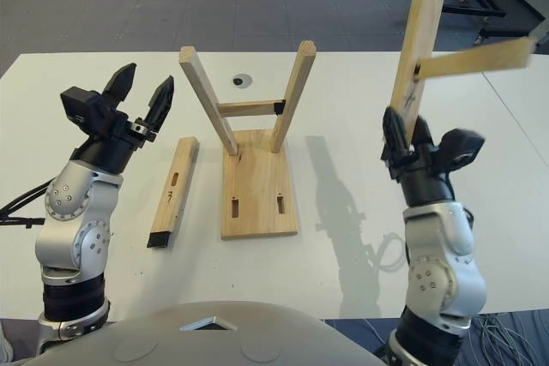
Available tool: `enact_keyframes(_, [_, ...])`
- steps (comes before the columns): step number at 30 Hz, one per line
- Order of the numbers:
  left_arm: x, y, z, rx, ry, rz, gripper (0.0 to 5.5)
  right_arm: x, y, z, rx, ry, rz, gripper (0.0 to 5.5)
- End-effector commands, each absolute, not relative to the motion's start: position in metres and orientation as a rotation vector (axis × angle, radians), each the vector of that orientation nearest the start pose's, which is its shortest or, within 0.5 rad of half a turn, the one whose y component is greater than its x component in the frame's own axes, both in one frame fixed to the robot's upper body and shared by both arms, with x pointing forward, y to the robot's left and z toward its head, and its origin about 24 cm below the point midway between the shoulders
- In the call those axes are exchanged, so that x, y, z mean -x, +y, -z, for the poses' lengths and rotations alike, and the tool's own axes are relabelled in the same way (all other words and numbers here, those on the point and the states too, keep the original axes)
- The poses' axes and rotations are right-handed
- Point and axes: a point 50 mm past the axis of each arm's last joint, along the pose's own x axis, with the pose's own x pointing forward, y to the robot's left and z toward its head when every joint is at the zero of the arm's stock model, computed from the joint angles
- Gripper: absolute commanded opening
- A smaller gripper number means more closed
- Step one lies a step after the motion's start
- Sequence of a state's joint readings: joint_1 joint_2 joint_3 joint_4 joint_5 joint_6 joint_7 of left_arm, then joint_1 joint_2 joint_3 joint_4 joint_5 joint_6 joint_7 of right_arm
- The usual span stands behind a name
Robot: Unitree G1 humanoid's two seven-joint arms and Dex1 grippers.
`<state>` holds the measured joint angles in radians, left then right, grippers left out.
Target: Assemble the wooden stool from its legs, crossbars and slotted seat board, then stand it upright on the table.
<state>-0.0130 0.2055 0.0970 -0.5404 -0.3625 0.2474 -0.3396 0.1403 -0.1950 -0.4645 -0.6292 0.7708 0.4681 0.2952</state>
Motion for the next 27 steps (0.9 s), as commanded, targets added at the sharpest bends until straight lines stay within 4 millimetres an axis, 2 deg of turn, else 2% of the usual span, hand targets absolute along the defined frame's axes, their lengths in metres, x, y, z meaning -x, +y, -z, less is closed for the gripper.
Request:
enact_keyframes(1, [-0.226,0.158,-0.160,0.244,-0.303,0.622,3.38,-0.190,-0.199,-0.180,-0.445,-0.311,-0.609,2.07])
enact_keyframes(4, [-0.208,0.149,-0.169,0.387,-0.286,0.939,3.38,-0.183,-0.173,-0.189,-0.493,-0.267,-0.891,2.07])
enact_keyframes(9, [-0.195,0.136,-0.174,0.510,-0.195,1.299,3.38,-0.178,-0.150,-0.179,-0.529,-0.167,-1.128,2.07])
enact_keyframes(18, [-0.206,0.120,-0.176,0.597,-0.129,1.433,3.38,-0.179,-0.123,-0.163,-0.564,-0.092,-1.331,2.07])
enact_keyframes(27, [-0.200,0.121,-0.181,0.746,-0.085,1.502,3.38,-0.173,-0.114,-0.147,-0.592,-0.030,-1.386,2.07])
